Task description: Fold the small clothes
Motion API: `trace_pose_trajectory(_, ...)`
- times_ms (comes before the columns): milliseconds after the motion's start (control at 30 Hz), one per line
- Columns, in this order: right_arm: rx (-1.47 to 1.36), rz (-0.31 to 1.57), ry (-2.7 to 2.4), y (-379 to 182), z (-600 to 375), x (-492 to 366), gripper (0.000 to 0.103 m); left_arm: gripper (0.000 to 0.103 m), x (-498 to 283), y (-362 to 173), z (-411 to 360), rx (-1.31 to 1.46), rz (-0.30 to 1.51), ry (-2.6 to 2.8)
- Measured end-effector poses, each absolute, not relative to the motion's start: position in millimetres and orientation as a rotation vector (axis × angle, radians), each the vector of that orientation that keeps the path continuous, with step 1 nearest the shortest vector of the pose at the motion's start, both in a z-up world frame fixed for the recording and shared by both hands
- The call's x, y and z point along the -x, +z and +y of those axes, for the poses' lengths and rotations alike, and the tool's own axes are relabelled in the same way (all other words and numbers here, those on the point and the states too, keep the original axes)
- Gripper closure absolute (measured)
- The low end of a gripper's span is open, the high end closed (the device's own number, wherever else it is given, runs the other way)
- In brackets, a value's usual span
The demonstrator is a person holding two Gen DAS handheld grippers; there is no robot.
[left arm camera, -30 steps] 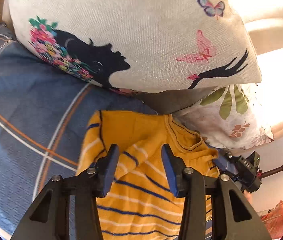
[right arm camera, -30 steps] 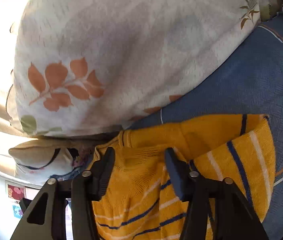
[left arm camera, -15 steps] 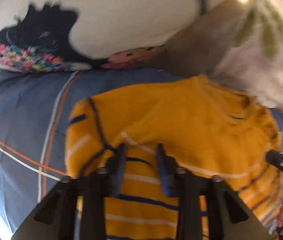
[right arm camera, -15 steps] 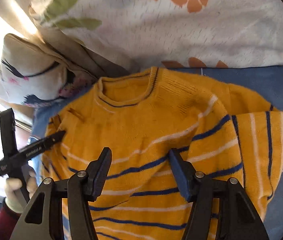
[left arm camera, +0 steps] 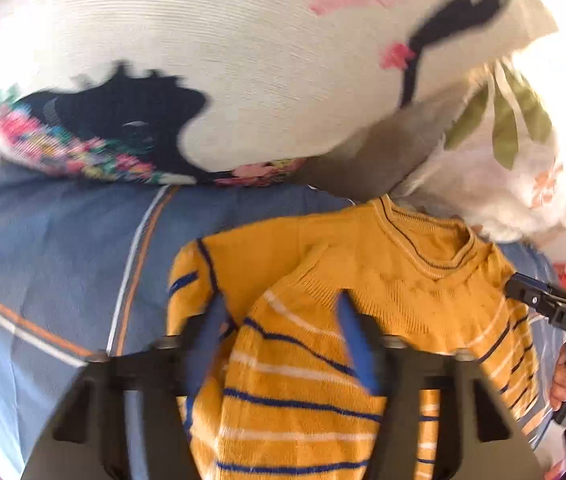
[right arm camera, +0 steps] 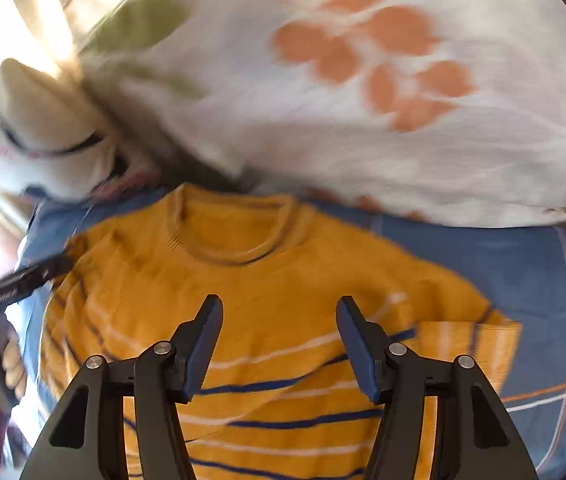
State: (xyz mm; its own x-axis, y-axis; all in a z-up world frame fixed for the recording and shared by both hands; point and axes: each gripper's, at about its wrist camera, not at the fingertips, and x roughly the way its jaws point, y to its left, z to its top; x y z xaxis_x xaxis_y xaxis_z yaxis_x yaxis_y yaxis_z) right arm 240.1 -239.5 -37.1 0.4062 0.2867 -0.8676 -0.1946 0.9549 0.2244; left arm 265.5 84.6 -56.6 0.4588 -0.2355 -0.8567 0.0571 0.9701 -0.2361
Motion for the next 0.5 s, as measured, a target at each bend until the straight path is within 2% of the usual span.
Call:
trace_pose_trajectory(100, -0.015, 1.156, 0.366, -55, -207, -248, 0.04, 0.042, -282, -68, 65, 0.119, 1.147, -0.215)
trace_pose_trajectory(133, 0.02, 1.174, 0.374, -63, -196, -249, 0.04, 0.059, -284, -73, 60, 0.101, 1.174, -0.225)
trace_pose_trajectory(167, 0.051, 1.186, 0.378, -68, -192, -246, 0.044, 0.08, -283, -76, 56, 0.075, 1.193, -0.221)
trace_pose_trajectory(200, 0.086, 1.19, 0.379, -72, -186, -245, 0.069, 0.097, -282, -77, 54, 0.043, 1.202, -0.199)
trace_pose_trajectory(233, 0.12, 1.195, 0.382, -75, -180, -245, 0.086, 0.098, -280, -74, 56, 0.049, 1.184, -0.196)
trace_pose_trajectory(300, 0.131, 1.184, 0.38, -72, -176, -246, 0.097, 0.098, -280, -67, 67, 0.091, 1.172, -0.169)
trace_pose_trajectory(500, 0.081, 1.135, 0.248, -71, -183, -281, 0.102, 0.098, -294, -72, 92, 0.165, 1.194, -0.065)
